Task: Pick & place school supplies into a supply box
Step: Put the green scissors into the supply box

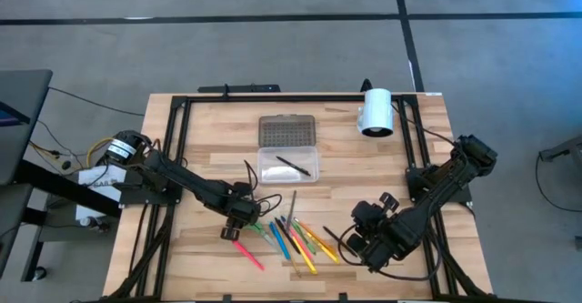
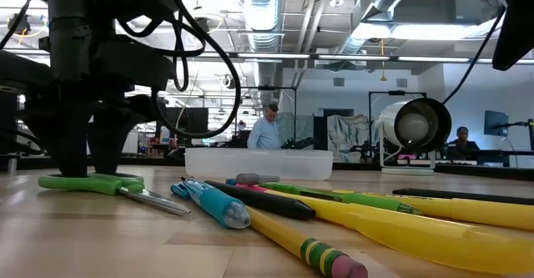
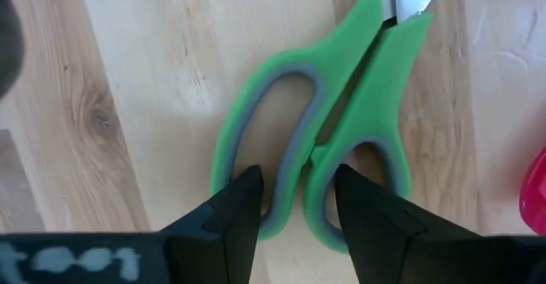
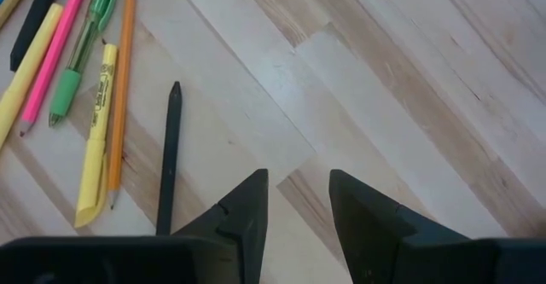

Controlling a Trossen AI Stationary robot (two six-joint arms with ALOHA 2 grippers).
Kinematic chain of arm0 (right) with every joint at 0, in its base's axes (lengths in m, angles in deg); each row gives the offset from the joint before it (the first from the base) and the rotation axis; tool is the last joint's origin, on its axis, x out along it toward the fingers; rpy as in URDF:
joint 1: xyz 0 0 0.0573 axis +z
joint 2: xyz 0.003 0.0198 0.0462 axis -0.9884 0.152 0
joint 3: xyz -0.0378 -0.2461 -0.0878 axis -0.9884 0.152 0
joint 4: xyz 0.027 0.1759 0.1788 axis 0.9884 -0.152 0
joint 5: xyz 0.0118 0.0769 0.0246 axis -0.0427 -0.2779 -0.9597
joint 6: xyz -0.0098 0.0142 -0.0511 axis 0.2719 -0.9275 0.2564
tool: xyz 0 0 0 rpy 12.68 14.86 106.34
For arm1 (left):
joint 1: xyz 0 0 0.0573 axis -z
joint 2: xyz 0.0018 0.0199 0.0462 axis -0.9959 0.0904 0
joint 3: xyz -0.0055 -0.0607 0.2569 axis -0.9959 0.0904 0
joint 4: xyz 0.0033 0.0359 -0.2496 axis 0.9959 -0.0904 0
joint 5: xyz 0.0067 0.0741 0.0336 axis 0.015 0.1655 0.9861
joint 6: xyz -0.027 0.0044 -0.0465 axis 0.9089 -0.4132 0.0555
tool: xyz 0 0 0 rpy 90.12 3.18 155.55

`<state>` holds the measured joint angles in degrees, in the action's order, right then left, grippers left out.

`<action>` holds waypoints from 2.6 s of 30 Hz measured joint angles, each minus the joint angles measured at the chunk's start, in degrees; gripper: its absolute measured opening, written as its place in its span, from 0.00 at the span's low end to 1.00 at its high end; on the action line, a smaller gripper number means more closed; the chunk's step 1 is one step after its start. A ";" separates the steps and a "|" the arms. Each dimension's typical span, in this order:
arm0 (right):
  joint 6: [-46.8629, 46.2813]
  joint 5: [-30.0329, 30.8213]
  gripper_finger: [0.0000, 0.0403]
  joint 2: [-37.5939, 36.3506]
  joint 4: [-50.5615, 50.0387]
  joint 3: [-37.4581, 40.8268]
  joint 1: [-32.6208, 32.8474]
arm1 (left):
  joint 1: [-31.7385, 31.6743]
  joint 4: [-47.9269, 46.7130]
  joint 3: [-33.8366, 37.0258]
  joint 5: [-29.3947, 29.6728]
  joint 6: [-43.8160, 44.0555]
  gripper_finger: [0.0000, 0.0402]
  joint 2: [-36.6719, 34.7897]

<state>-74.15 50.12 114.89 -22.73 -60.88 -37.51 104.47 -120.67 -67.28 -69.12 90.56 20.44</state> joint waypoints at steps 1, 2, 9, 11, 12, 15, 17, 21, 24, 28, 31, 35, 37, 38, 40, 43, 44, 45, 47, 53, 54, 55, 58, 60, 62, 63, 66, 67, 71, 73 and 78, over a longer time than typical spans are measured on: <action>0.00 0.00 0.30 0.00 0.00 0.00 -0.04 | 0.00 -0.11 -0.08 -0.06 -0.15 0.32 0.00; 0.00 0.02 0.30 0.00 0.00 0.00 -0.09 | 0.00 -0.37 -0.22 -0.15 -0.33 0.30 0.00; -0.02 0.94 0.30 0.00 0.02 0.00 -0.09 | 0.00 -1.53 -0.92 -0.32 -1.04 0.20 0.16; -0.02 1.13 0.30 0.00 0.03 0.00 -0.09 | 0.00 -1.57 -0.92 -0.45 -1.04 0.19 0.15; -0.02 1.18 0.30 0.00 0.04 0.00 -0.10 | 0.00 -1.59 -0.94 -0.46 -0.98 0.19 0.16; -0.02 1.19 0.30 0.00 0.07 0.00 -0.41 | 0.00 -1.61 -0.92 -0.53 -0.69 0.21 0.15; -0.02 1.21 0.30 0.00 0.09 0.00 -0.45 | 0.00 -1.61 -0.94 -0.57 -0.33 0.21 0.15; 0.30 1.33 0.30 0.00 0.17 0.00 -0.78 | 0.01 -1.61 -0.94 -0.64 -0.01 0.22 0.15; 0.40 1.42 0.30 0.00 0.16 0.00 -0.79 | 0.02 -1.61 -0.94 -0.68 0.09 0.21 0.15; 0.44 1.42 0.30 0.00 0.15 0.00 -0.76 | 0.04 -1.62 -0.92 -0.72 0.11 0.21 -0.09; 0.44 1.42 0.30 0.00 0.13 0.00 -0.80 | 0.04 -1.69 -0.85 -0.83 0.09 0.21 -0.70; 0.46 1.50 0.30 0.00 0.13 0.00 -0.79 | 0.04 -1.90 -0.74 -0.90 -0.24 0.21 -1.42; 0.48 1.55 0.30 0.00 0.13 0.01 -0.79 | 0.04 -2.08 -0.74 -0.89 -0.32 0.21 -1.44; 0.46 1.62 0.30 0.00 0.13 0.02 -0.86 | 0.04 -2.17 -0.76 -0.93 -0.32 0.21 -1.44; 0.48 1.73 0.30 0.00 0.13 0.02 -1.16 | 0.04 -2.22 -0.77 -1.23 -0.36 0.21 -1.44; 0.50 1.90 0.30 0.00 0.13 0.02 -1.14 | 0.04 -2.63 -1.05 -1.75 -0.34 0.21 -1.43; 0.54 2.13 0.30 0.00 0.14 0.02 -1.16 | 0.04 -3.19 -1.39 -1.76 -0.34 0.21 -1.39; 0.54 2.48 0.30 0.00 0.13 0.02 -1.16 | 0.04 -3.72 -1.84 -1.79 -0.34 0.21 -1.33; 0.52 2.69 0.30 0.00 0.13 0.02 -1.14 | 0.04 -6.16 -2.97 -2.01 -0.48 0.21 -1.22; 0.92 2.75 0.30 0.00 0.11 0.02 -1.14 | 0.07 -10.86 -7.08 -1.15 -2.78 0.21 -1.20; 0.90 2.79 0.30 0.00 0.11 0.02 -1.14 | 0.07 -12.14 -7.59 -1.12 -3.10 0.21 -1.22; 0.92 2.80 0.30 -0.01 0.13 0.02 -1.14 | 0.07 -13.05 -8.08 -1.12 -3.45 0.21 -1.22; 0.90 2.89 0.30 0.00 0.13 0.02 -1.14 | 0.07 -13.70 -9.65 -1.07 -4.08 0.21 -1.32; 0.90 2.89 0.30 0.00 0.13 0.02 -1.14 | 0.07 -13.87 -10.14 -1.09 -4.26 0.21 -1.33; 0.90 2.89 0.30 0.00 0.13 0.02 -1.14 | 0.07 -13.88 -10.75 -1.09 -4.23 0.21 -1.33; 0.90 2.89 0.30 0.06 0.13 0.02 -1.15 | 0.07 -13.72 -11.05 -1.09 -4.23 0.21 -1.35; 0.91 2.89 0.30 0.15 0.15 0.02 -1.14 | 0.07 -13.67 -11.74 -1.07 -4.21 0.21 -1.36; 0.90 2.89 0.30 0.15 0.13 0.02 -1.14 | 0.07 -13.69 -11.98 -1.09 -4.21 0.21 -1.36; 0.90 2.89 0.30 0.15 0.05 0.02 -1.16 | 0.07 -14.05 -13.19 -1.28 -4.06 0.21 -1.42; 0.92 2.89 0.30 0.15 0.04 0.02 -1.14 | 0.05 -14.04 -13.96 -1.34 -3.92 0.21 -1.43; 0.92 2.89 0.30 0.17 0.09 0.02 -1.14 | -1.39 -13.98 -15.89 -1.55 -2.42 0.21 -1.46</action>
<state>-73.24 53.01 115.06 -22.64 -60.86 -38.65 103.08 -134.66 -83.17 -70.67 88.14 18.98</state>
